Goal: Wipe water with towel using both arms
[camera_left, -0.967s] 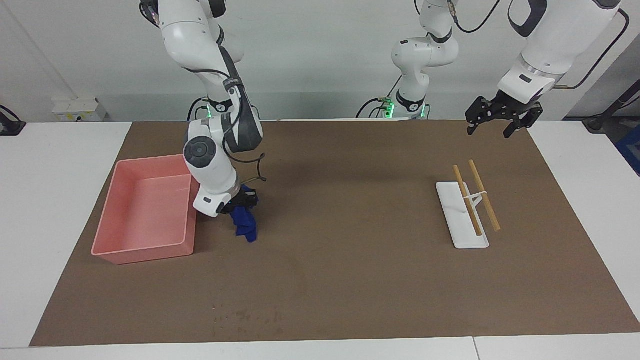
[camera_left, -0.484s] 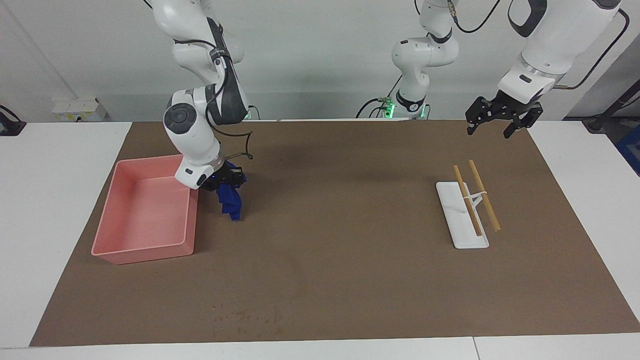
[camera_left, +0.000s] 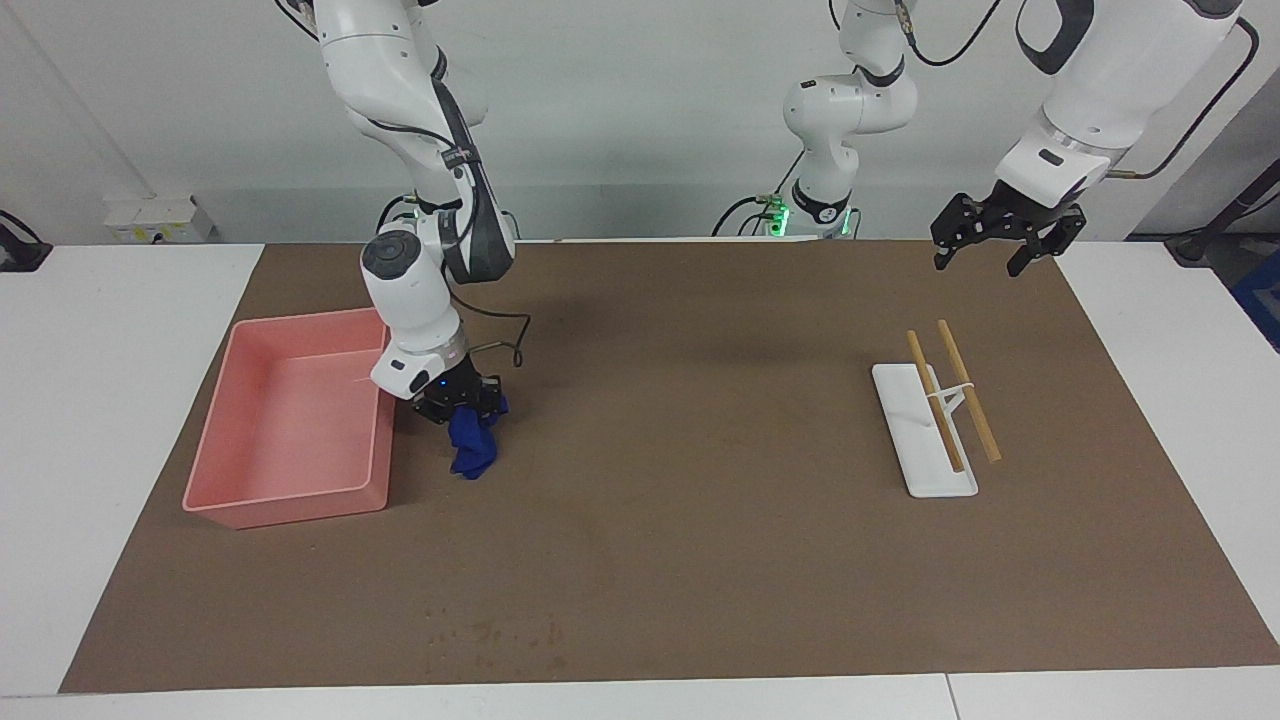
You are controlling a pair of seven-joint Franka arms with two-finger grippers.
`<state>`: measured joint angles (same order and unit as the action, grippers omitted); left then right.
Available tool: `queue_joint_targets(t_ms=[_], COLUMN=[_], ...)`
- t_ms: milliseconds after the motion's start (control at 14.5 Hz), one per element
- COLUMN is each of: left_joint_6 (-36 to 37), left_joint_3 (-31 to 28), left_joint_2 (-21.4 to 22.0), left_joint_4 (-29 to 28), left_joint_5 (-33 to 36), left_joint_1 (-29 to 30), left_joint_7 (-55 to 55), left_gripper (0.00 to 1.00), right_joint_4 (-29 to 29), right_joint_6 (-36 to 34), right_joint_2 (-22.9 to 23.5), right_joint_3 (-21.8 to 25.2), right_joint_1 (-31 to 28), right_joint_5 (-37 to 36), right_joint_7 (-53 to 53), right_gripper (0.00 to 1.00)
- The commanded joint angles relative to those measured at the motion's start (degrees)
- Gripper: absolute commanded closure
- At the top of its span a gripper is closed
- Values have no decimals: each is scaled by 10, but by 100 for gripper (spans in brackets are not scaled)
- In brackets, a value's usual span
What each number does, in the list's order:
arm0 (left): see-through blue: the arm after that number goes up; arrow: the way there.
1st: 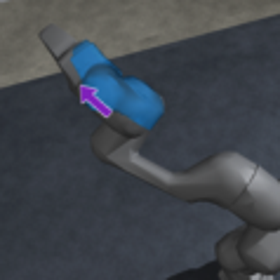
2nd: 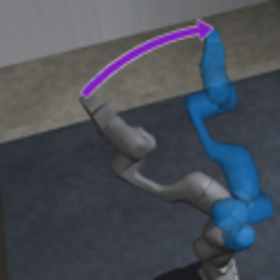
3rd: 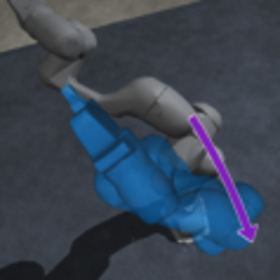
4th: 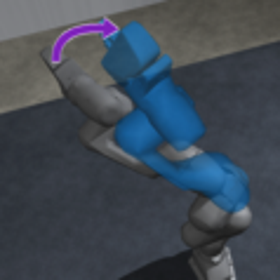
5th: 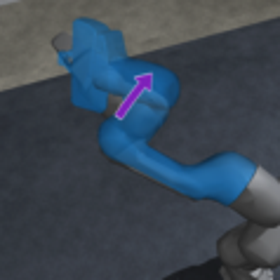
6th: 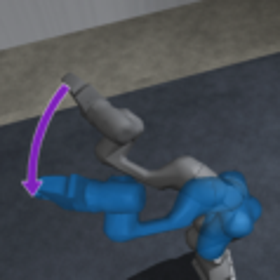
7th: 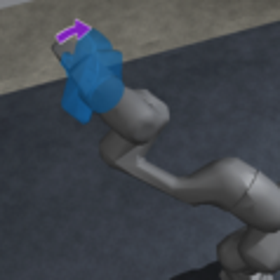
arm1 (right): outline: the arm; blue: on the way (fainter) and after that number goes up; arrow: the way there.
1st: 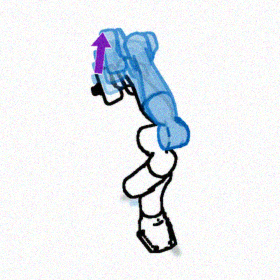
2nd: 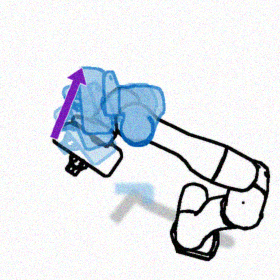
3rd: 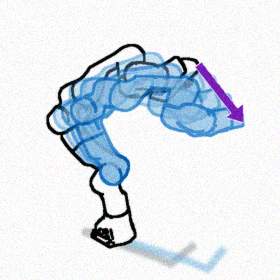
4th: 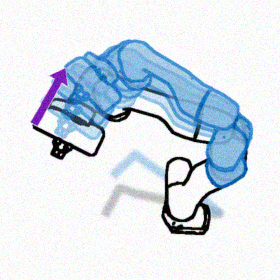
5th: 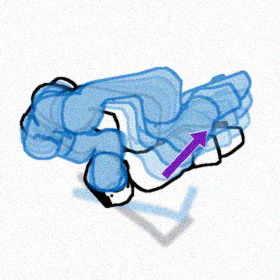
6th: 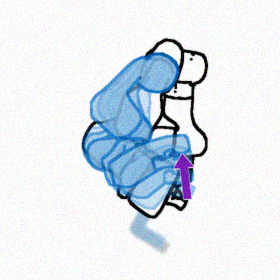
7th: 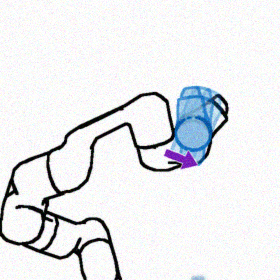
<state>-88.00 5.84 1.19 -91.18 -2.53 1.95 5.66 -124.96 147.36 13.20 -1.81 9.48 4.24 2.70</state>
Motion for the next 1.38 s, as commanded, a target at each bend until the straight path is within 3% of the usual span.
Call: queue_joint_targets(t_ms=[0,345,484,691,967,1312], left_joint_6=[-5,-5,-5,-5,-5,-5], left_joint_3=[1,1,1,1,1,1], left_joint_2=[16,16,16,16,16,16], left_joint_4=[-19,-19,-18,-19,-18,-19], left_joint_5=[-7,-7,-7,-7,-7,-7], left_joint_1=[4,4,4,4,4,4], left_joint_7=[3,3,3,3,3,3], left_gripper=[0,0,0,0,0,0], right_joint_4=[77,228,260,250,228,248], right_joint_6=[6,35,27,12,-132,-317], right_joint_2=[51,175,185,185,132,17], right_joint_3=[-3,-4,-4,-3,4,3], right_joint_1=[-3,53,78,78,28,-72], right_joint_5=[-10,6,6,3,-5,-54], right_joint_7=[-3,-54,-100,-108,2,142], right_gripper=[100,100,100,100,100,100])
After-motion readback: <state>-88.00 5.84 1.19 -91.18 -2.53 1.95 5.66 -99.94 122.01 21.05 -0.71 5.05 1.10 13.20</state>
